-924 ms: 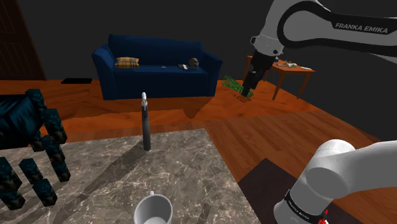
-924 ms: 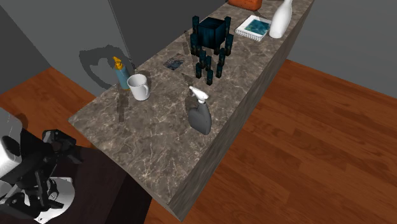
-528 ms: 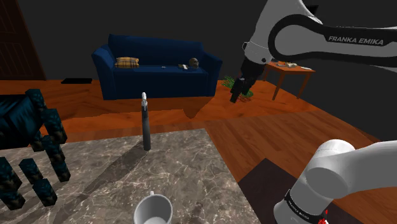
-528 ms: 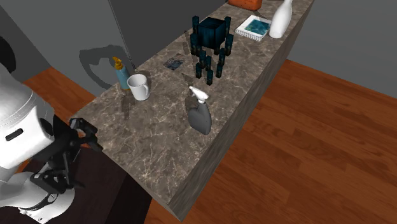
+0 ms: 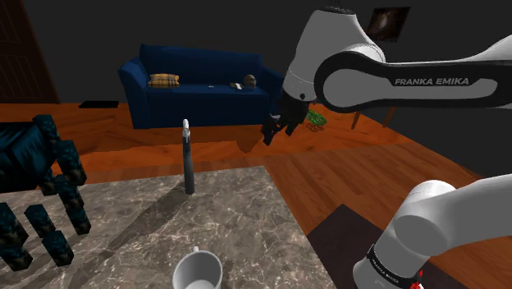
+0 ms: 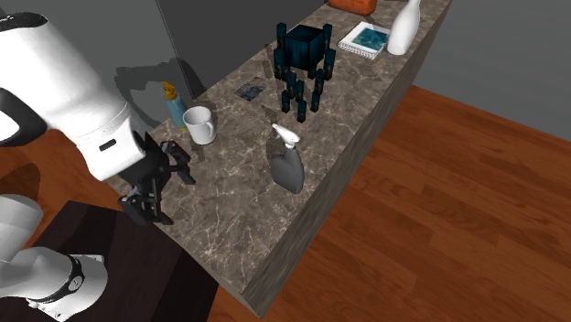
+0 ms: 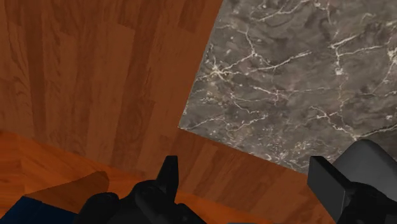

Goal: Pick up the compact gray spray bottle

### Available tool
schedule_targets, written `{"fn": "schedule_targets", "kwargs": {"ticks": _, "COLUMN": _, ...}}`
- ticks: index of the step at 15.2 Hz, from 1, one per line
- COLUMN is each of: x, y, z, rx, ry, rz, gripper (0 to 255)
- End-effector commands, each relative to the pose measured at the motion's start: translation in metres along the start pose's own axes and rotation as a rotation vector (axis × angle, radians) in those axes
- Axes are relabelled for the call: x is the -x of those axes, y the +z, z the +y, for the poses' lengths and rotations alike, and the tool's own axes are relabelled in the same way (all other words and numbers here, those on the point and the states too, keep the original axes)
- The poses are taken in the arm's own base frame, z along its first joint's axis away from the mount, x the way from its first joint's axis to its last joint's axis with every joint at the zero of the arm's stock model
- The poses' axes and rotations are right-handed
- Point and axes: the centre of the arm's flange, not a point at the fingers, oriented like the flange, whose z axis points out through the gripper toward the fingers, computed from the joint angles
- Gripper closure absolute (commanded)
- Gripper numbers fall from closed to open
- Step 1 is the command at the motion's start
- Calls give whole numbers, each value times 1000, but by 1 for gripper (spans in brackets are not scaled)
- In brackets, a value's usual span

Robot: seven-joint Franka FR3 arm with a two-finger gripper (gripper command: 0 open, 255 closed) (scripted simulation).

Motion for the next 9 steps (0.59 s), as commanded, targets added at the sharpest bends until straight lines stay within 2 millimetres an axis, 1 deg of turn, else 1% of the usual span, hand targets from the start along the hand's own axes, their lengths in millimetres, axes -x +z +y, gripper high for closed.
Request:
{"fn": "schedule_targets", "kwargs": {"ticks": 1, "x": -5, "y": 9, "z": -25, "rx": 6, "ry": 39, "rz": 23, "gripper": 0}}
{"fn": "schedule_targets", "kwargs": {"ticks": 5, "x": -18, "y": 28, "z": -73, "rx": 21, "ry": 111, "rz": 67, "gripper": 0}}
{"fn": "schedule_targets", "kwargs": {"ticks": 9, "x": -35, "y": 47, "z": -120, "rx": 37, "ry": 183, "rz": 110, "gripper": 0}}
